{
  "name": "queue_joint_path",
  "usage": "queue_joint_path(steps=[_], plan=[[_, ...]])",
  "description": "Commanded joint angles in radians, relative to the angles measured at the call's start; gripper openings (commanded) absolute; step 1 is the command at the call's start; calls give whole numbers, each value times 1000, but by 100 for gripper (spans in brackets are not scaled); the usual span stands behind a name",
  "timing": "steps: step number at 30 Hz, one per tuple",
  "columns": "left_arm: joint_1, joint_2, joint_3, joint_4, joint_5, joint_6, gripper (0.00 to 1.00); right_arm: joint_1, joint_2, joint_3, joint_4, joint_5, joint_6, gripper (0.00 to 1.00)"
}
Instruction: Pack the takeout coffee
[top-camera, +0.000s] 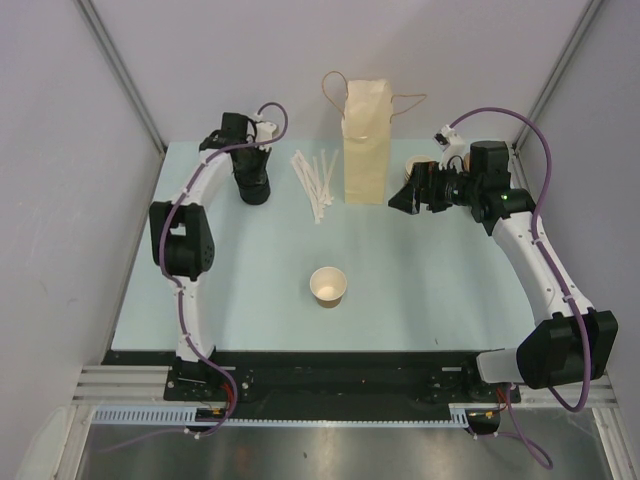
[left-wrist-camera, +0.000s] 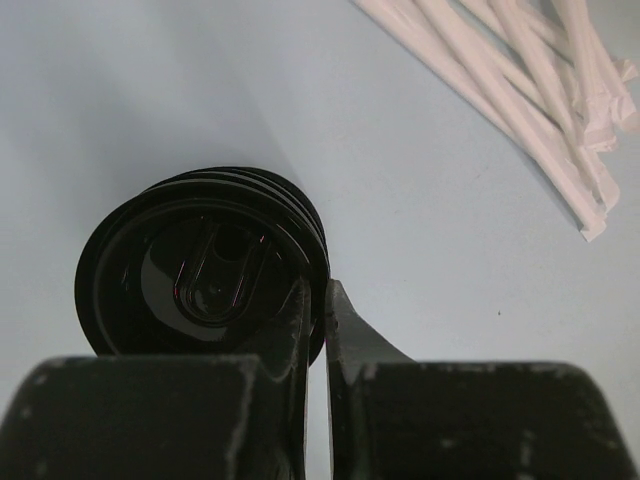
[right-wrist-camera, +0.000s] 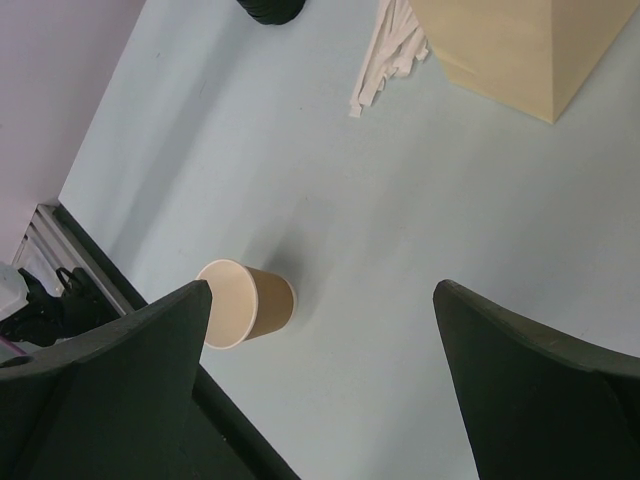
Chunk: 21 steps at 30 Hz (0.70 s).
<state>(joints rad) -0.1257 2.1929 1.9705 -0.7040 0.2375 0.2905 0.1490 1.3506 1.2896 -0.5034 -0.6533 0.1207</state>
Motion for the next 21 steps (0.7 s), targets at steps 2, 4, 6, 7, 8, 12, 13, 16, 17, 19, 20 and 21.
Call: queue_joint_path(steps=[2,4,6,7,8,12,13,16,17,19,20,21], plan=[[-32,-97,-10,63,-66,39,0,4,2,-3,26,-19,2,100],[-32,-102,-9,69,-81,41,0,4,2,-3,26,-20,0,100],[-34,-107,-7,67,-93,53,0,4,2,-1,26,-20,0,100],[-37,-108,-7,66,-110,58,0,4,2,-1,28,-20,0,100],[-37,-110,-9,64,-115,68,0,4,2,-3,29,-22,2,100],[-45,-117,-10,60,-147,96,1,4,5,-3,31,-23,5,100],[-48,-119,-12,60,-150,108,2,3,5,-1,31,-23,5,100],[-54,-131,-22,67,-184,127,3,4,2,-1,31,-23,7,100],[-57,-136,-30,72,-191,137,3,4,1,-3,29,-22,5,100],[-63,-148,-41,81,-211,147,4,4,1,-3,29,-22,5,100],[-65,-153,-48,84,-217,159,6,4,-1,-1,29,-22,5,100],[-66,-159,-55,87,-230,167,7,4,-2,-1,29,-22,7,100]])
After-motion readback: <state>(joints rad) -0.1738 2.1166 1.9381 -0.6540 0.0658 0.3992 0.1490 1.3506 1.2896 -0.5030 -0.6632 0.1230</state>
